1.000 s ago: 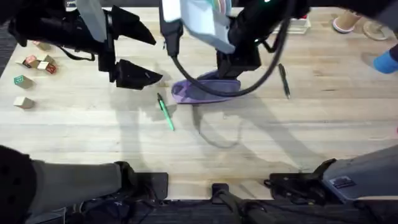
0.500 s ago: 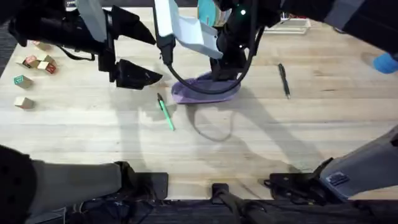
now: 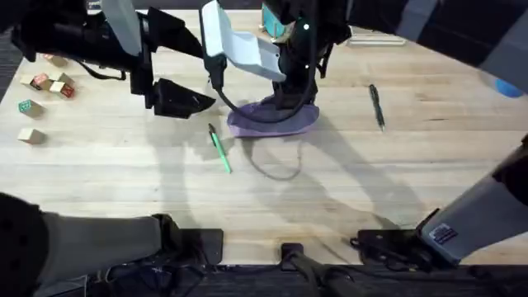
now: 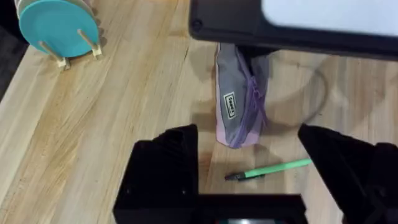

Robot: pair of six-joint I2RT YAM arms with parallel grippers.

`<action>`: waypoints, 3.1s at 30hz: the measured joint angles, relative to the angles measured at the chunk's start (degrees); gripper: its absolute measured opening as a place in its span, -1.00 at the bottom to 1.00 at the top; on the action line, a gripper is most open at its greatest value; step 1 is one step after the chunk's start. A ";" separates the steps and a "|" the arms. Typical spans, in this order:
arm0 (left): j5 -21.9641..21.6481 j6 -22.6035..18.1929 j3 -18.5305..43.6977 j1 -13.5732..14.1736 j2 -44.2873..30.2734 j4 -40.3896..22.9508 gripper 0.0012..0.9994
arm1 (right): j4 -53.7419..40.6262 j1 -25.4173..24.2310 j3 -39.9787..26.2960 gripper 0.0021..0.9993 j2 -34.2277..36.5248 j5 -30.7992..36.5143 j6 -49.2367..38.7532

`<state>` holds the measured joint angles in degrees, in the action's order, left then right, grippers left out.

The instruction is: Unzip the bag, pick up the pens from the table one at a time and place them inside, then zip the bag closed.

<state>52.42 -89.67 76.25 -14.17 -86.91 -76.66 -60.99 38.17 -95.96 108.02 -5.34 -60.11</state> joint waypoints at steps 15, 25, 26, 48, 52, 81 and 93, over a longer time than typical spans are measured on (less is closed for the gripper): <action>-0.13 0.00 0.00 0.00 0.00 0.00 0.99 | 2.52 0.67 0.00 -0.92 4.73 0.00 0.00; -0.13 0.00 0.00 0.00 0.00 0.00 0.99 | 2.17 0.83 0.00 0.30 4.73 -0.03 -0.03; -0.13 0.00 0.00 0.00 0.00 0.00 0.99 | 1.99 0.83 0.00 0.60 4.78 -0.03 -0.01; -0.13 0.00 0.00 0.00 0.00 -0.02 0.99 | 2.12 0.94 0.00 0.99 4.84 0.00 5.73; -0.13 0.00 0.00 0.00 0.00 0.00 0.99 | 1.04 0.92 0.00 0.99 2.13 -0.11 10.50; -0.15 0.00 0.00 0.00 0.00 0.00 0.99 | -0.76 -30.97 -0.02 0.99 -16.77 8.43 61.12; -0.15 0.00 0.00 0.00 0.00 -0.02 0.99 | -4.54 -32.26 -0.02 0.99 -16.39 9.75 68.52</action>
<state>52.27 -89.67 76.25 -14.17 -86.91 -76.68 -65.54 5.91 -95.98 91.63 4.42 8.40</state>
